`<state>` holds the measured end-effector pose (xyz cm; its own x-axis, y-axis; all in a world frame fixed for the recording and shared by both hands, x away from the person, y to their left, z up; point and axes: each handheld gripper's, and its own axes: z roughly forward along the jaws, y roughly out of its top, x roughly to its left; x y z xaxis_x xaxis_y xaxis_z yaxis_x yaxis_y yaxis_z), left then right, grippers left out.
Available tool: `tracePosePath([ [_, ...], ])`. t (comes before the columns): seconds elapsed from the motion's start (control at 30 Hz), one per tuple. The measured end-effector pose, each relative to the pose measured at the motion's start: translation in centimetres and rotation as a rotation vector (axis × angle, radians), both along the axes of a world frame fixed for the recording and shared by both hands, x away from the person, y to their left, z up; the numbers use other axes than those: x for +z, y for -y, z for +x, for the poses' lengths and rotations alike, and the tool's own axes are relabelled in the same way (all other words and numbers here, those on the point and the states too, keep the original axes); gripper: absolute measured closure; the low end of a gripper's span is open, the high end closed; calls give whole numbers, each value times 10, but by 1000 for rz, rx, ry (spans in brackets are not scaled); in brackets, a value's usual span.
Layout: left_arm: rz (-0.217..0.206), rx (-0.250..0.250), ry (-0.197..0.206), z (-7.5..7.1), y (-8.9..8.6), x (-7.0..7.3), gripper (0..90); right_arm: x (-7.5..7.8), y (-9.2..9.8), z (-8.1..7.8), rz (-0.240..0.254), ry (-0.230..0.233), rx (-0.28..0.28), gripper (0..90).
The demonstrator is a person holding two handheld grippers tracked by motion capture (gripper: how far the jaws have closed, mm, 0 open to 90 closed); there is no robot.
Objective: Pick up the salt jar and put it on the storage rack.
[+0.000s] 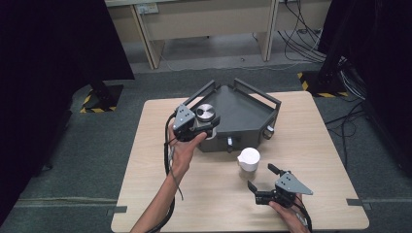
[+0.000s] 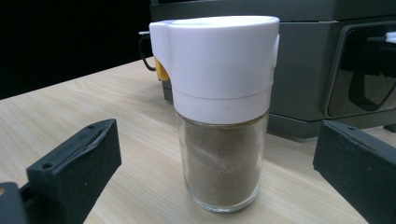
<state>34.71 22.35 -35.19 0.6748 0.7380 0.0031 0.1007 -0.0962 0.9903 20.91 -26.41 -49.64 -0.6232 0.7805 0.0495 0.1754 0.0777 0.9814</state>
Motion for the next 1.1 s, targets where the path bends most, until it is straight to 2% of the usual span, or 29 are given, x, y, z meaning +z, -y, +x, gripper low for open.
tracePosePath([
  [0.23, 3, 45, -8, 15, 5, -1, 305, 0, 1, 0, 5, 0, -3, 9],
  [0.4, -23, 77, -30, 27, 8, -7, 305, 0, 1, 0, 5, 0, 2, 9],
  [0.6, -14, 102, -20, 34, 11, -11, 305, 0, 1, 0, 4, -1, 2, 9],
  [0.67, -8, 124, -25, 37, 13, -13, 305, 0, 1, 0, 5, 1, 2, 10],
  [0.8, -19, 140, -29, 40, 15, -17, 306, 0, 2, 0, 3, 3, 3, 9],
  [0.9, -10, 147, -27, 41, 18, -17, 305, 0, 1, 0, 3, 4, 5, 9],
  [0.97, -12, 135, -19, 44, 18, -20, 305, 0, 2, 0, 4, 2, 5, 9],
  [1.0, -15, 152, -33, 44, 21, -20, 305, 0, 2, 0, 8, 0, 5, 9],
  [1.1, -18, 140, -28, 47, 21, -23, 305, 0, 2, 0, 9, 1, 3, 9],
])
